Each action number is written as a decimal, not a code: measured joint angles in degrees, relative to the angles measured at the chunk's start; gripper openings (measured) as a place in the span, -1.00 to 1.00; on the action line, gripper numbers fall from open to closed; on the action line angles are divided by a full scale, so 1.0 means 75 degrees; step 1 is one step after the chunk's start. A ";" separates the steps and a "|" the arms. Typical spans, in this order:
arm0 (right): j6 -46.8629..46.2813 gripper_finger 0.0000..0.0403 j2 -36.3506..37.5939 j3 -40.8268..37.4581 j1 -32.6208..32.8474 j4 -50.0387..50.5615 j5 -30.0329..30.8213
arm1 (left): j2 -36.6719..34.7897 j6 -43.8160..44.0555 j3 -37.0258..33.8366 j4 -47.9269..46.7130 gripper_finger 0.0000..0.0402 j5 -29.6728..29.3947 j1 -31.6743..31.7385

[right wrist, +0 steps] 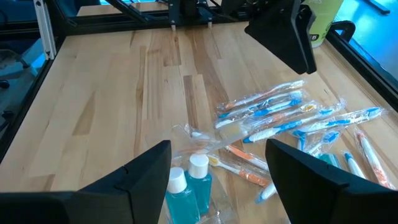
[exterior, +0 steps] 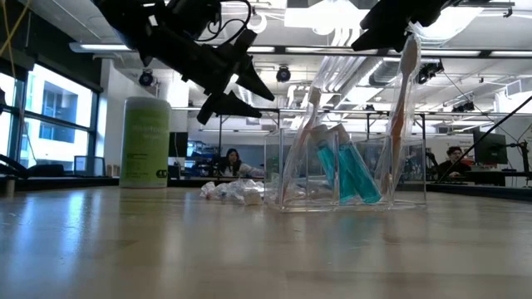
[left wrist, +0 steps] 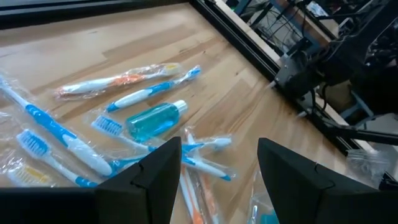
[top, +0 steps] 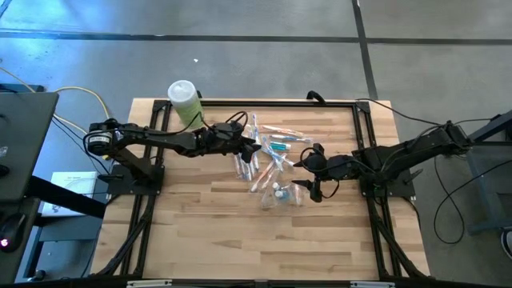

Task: Pick & Place toothbrushing station
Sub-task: Put the orange toothbrush into the transparent organizer, then put the blue toothbrush into the transparent organizer

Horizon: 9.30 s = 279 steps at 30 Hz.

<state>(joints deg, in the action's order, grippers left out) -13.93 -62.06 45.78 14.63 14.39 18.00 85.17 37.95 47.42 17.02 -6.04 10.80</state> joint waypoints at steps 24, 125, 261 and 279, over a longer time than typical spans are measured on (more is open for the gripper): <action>-0.0148 0.26 0.0001 0.0000 0.0000 0.0154 -0.0029 | -0.0003 -0.0081 0.0000 -0.0174 0.03 0.2054 0.0046; -0.0175 0.26 0.0003 0.0003 0.0002 0.0227 -0.0018 | 0.1621 0.1700 0.0078 -0.3513 0.03 0.2161 0.1897; -0.1378 0.26 -0.0385 0.0000 -0.0802 0.3177 0.2919 | 0.1027 -0.3217 -0.0009 0.0438 -0.68 -0.1483 -0.3783; -0.0564 0.26 -0.1614 0.0002 -0.2259 0.2159 0.0325 | 0.0364 -0.3423 -0.0009 -0.0616 -0.67 -0.1614 -0.3922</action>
<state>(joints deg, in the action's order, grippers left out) -18.16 -74.17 45.79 -2.31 30.58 20.44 87.90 12.28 47.35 12.40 -18.15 -18.62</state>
